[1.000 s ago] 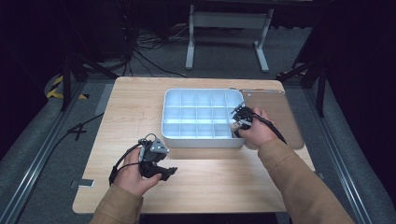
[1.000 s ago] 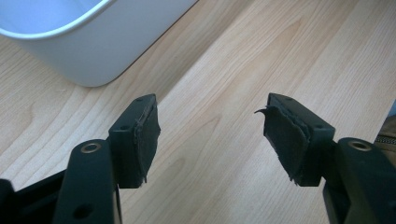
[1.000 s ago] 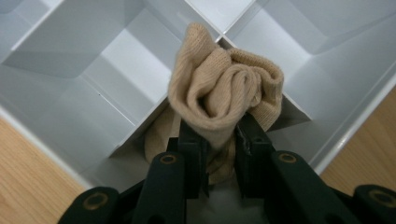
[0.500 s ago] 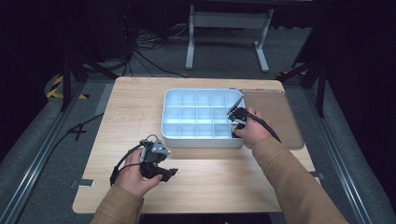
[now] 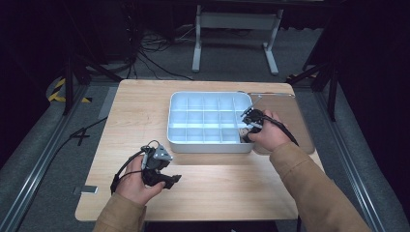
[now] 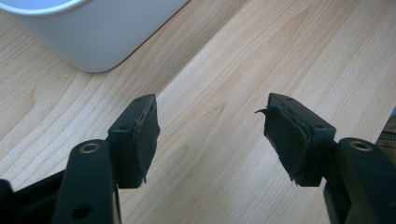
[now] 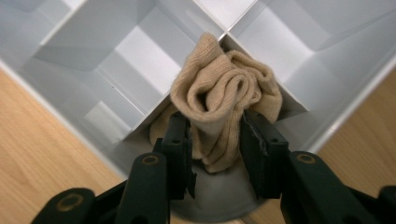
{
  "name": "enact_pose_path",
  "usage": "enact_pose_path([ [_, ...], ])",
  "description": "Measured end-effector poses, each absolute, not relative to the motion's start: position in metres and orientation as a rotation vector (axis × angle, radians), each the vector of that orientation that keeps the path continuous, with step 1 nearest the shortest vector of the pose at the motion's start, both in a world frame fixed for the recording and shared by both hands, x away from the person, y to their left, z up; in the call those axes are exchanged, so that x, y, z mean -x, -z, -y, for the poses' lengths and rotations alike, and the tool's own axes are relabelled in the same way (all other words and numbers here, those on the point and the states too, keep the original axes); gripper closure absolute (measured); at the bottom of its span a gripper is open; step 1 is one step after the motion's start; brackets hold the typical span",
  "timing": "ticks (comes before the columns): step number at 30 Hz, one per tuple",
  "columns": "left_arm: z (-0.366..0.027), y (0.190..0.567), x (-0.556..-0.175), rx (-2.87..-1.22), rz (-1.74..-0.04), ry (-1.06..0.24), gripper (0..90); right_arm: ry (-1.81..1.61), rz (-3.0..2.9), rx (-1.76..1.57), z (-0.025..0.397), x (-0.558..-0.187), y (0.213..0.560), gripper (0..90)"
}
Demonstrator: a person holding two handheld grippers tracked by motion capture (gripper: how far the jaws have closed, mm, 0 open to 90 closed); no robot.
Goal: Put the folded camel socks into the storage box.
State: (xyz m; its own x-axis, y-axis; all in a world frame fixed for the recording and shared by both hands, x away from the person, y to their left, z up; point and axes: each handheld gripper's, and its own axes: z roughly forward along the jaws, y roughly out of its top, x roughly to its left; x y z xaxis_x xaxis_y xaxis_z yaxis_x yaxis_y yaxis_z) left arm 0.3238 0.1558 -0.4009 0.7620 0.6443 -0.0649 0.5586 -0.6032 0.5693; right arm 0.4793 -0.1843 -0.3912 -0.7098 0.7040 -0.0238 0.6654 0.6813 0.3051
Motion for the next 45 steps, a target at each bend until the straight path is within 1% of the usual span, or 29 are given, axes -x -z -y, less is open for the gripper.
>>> enact_pose_path([
  [9,-0.157,0.4,-0.322,-2.376,-0.901,-0.197,36.2,-0.621,-2.685,-1.063,0.196,-0.461,0.36,61.0],
  [17,-0.158,0.399,-0.323,-2.375,-0.897,-0.2,36.2,-0.828,-2.616,-1.017,0.212,-0.44,0.344,58.5],
  [25,-0.155,0.399,-0.324,-2.371,-0.893,-0.189,36.2,-0.975,-2.588,-0.944,0.226,-0.419,0.338,55.4],
  [34,-0.153,0.398,-0.324,-2.368,-0.883,-0.189,36.2,-1.099,-2.564,-0.888,0.241,-0.398,0.34,53.0],
  [45,-0.154,0.397,-0.322,-2.371,-0.881,-0.198,36.2,-1.116,-2.581,-0.861,0.245,-0.375,0.352,50.8],
])
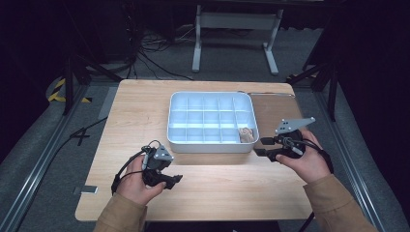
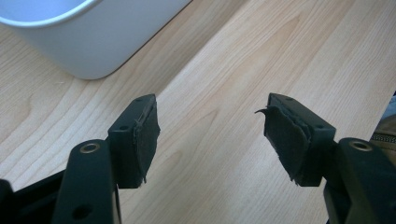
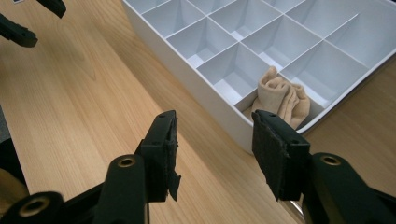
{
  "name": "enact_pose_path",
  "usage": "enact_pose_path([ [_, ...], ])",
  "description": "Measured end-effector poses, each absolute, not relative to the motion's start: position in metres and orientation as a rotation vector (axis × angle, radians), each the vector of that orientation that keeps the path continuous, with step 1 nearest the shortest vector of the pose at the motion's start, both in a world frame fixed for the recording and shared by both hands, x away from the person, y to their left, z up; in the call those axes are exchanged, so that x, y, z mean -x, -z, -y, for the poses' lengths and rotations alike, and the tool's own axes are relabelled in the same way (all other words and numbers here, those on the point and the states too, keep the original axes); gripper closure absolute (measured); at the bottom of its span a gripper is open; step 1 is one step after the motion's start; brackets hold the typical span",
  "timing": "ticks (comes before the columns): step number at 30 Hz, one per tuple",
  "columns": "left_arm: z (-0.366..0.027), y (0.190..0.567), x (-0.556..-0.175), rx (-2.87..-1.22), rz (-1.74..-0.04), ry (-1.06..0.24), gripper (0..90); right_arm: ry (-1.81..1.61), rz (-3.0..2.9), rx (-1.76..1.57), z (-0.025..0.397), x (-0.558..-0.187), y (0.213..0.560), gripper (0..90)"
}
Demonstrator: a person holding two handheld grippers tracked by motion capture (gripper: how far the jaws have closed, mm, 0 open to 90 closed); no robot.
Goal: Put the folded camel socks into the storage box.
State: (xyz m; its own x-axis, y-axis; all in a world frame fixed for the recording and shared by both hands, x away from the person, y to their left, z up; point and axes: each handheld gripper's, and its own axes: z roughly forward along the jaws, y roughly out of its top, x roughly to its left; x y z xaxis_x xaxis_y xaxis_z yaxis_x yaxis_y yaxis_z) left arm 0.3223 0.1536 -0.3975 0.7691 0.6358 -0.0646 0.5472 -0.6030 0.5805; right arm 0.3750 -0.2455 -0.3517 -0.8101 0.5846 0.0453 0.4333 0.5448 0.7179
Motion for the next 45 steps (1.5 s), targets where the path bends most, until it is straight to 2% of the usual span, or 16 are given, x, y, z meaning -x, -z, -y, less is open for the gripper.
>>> enact_pose_path([
  [15,-0.154,0.397,-0.321,-2.368,-0.874,-0.2,36.2,-1.16,-2.575,-0.81,0.245,-0.349,0.38,48.9],
  [23,-0.153,0.4,-0.322,-2.377,-0.884,-0.191,36.2,-1.16,-2.582,-0.864,0.251,-0.347,0.401,47.6],
  [34,-0.153,0.405,-0.323,-2.39,-0.881,-0.177,36.1,-1.12,-2.608,-0.861,0.252,-0.345,0.438,39.2],
  [45,-0.15,0.414,-0.326,-2.445,-0.878,-0.131,34.8,-1.104,-2.613,-0.853,0.238,-0.337,0.464,37.6],
])
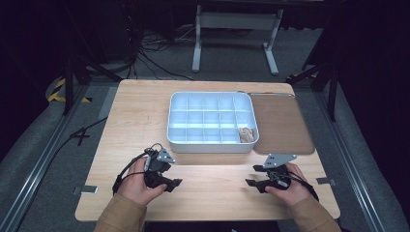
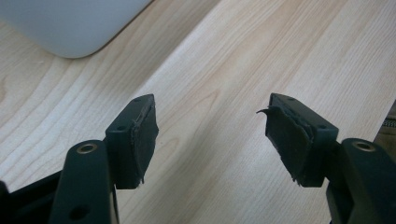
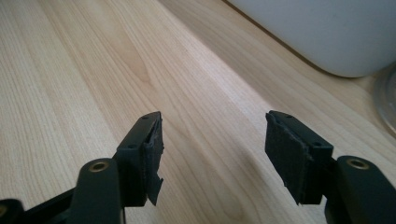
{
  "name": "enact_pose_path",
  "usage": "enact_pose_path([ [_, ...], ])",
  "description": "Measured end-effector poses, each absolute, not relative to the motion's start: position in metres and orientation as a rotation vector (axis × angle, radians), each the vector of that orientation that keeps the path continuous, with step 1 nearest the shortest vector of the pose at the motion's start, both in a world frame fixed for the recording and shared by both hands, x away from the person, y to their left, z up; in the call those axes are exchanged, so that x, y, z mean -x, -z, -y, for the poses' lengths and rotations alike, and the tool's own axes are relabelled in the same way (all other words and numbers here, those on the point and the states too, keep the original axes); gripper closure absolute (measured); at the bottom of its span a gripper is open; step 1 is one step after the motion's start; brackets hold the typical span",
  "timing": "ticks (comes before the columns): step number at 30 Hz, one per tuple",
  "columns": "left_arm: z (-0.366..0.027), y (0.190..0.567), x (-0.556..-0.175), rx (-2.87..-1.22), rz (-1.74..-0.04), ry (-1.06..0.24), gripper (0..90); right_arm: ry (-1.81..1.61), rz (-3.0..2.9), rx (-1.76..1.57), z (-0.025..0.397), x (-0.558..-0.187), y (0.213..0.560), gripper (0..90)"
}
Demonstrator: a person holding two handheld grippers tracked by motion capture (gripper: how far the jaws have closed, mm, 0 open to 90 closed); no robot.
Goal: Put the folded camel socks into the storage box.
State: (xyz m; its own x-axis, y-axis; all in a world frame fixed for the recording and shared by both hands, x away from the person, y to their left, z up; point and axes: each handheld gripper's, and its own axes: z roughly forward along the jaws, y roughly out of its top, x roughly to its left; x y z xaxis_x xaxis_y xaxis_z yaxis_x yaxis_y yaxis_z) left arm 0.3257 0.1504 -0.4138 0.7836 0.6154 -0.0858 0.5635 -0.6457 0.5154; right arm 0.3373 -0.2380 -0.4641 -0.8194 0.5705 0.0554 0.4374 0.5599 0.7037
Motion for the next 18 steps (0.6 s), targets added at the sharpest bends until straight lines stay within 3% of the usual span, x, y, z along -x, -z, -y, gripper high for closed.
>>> enact_pose_path([
  [11,-0.15,0.416,-0.325,-2.465,-0.88,-0.114,34.2,-1.093,-2.599,-0.787,0.228,-0.329,0.48,32.4],
  [18,-0.159,0.422,-0.329,-2.462,-0.959,-0.17,30.8,-1.088,-2.608,-0.772,0.228,-0.329,0.479,32.4],
])
